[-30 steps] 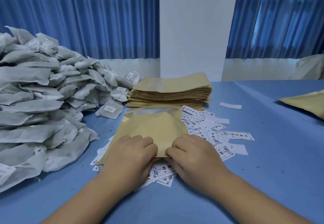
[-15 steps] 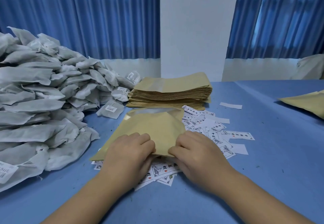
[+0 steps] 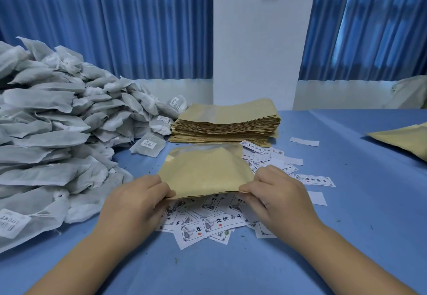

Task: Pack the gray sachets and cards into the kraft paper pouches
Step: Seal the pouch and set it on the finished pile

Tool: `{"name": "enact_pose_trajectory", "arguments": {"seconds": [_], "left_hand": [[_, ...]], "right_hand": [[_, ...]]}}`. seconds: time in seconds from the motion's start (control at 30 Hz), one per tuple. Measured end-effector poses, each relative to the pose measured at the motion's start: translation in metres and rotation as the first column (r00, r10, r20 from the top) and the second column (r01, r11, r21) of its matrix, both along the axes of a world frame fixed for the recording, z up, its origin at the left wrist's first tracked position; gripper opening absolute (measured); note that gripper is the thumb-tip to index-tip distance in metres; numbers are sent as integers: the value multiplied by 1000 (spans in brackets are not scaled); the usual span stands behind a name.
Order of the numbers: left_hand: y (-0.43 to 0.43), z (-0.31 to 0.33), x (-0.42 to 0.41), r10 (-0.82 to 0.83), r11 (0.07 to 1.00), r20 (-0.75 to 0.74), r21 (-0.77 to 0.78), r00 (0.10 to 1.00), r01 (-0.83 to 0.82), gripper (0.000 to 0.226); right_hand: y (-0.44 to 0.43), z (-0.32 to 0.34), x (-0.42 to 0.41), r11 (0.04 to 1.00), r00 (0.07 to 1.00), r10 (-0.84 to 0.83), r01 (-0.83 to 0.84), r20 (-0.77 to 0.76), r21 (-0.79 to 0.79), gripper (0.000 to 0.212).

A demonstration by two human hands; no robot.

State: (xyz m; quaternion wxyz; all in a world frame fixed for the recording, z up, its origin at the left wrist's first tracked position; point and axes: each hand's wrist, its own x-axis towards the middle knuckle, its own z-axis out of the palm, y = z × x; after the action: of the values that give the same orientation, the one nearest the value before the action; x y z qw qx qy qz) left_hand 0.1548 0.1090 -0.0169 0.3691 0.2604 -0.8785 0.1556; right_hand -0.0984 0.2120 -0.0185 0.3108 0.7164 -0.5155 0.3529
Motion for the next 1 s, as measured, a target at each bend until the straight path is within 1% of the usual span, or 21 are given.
{"name": "enact_pose_trajectory", "arguments": {"seconds": [0.03, 0.07, 0.1, 0.13, 0.2, 0.27, 0.3, 0.33, 0.37, 0.4, 0.43, 0.47, 0.5, 0.53, 0.57, 0.6, 0.67, 0.7, 0.83, 0.93, 1.0], "left_hand": [[1, 0, 0, 14, 1000, -9, 22, 1000, -14, 32], [1, -2, 0, 19, 999, -22, 45, 1000, -18, 31], [2, -3, 0, 29, 997, -43, 74, 999, -25, 29], [1, -5, 0, 33, 994, -86, 106, 996, -23, 24], [-1, -5, 1, 78, 981, -221, 192, 972, -35, 6], [-3, -7, 0, 202, 919, -336, 390, 920, -59, 36], [-3, -8, 1, 266, 865, -390, 500, 882, -40, 53], [-3, -9, 2, 317, 800, -455, 600, 833, 24, 66], [-1, -10, 3, 361, 703, -511, 699, 780, 132, 77], [0, -10, 4, 383, 584, -580, 755, 719, 298, 83], [1, -10, 5, 402, 443, -665, 742, 629, 502, 84], [2, -10, 6, 430, 307, -740, 659, 518, 687, 82], [1, -10, 6, 473, 203, -780, 549, 410, 811, 78], [-1, -10, 6, 517, 154, -790, 463, 328, 873, 68], [-3, -9, 4, 567, 132, -776, 416, 276, 900, 54], [-4, -7, 3, 610, 115, -752, 396, 250, 911, 42], [-4, -3, 0, 675, 66, -695, 389, 246, 919, 18], [-3, 0, 0, 698, 40, -669, 394, 257, 918, 12], [6, 2, -3, 701, -72, -649, 345, 294, 936, 19], [11, -2, -10, 646, -131, -688, 327, 331, 936, 31], [12, -3, -13, 598, -163, -722, 316, 348, 935, 39]], "right_hand": [[1, 0, 0, 1000, 998, -3, 1, 56, 30, 13], [3, 1, -1, 996, 986, 1, -15, 164, 86, 18], [5, 2, -1, 985, 946, 11, -67, 325, 162, 23], [6, 4, -1, 965, 868, 23, -148, 497, 215, 26], [4, 6, -2, 933, 642, 39, -298, 766, 203, 35], [0, 7, -4, 910, 390, -38, -366, 920, 193, 42], [-3, 7, -6, 900, 320, -98, -375, 942, 222, 41], [-5, 6, -7, 891, 331, -158, -358, 931, 278, 38], [-7, 3, -8, 881, 393, -211, -321, 895, 348, 35], [-8, 0, -8, 863, 458, -244, -298, 855, 407, 35], [-9, -4, -8, 843, 493, -257, -306, 831, 442, 37], [-9, -6, -7, 823, 497, -257, -337, 829, 457, 39], [-9, -8, -6, 811, 481, -249, -372, 841, 453, 41], [-10, -8, -5, 809, 460, -242, -391, 854, 439, 43], [-10, -8, -5, 816, 444, -240, -390, 863, 427, 46], [-9, -7, -5, 826, 438, -238, -378, 867, 418, 48], [-8, -5, -4, 835, 428, -218, -383, 877, 395, 53], [-7, -5, -3, 831, 418, -203, -404, 885, 382, 55], [0, -8, 2, 830, 412, -151, -441, 898, 342, 53], [7, -8, 0, 852, 439, -87, -432, 894, 295, 52], [16, -7, -3, 871, 417, -25, -436, 908, 224, 52]]}}
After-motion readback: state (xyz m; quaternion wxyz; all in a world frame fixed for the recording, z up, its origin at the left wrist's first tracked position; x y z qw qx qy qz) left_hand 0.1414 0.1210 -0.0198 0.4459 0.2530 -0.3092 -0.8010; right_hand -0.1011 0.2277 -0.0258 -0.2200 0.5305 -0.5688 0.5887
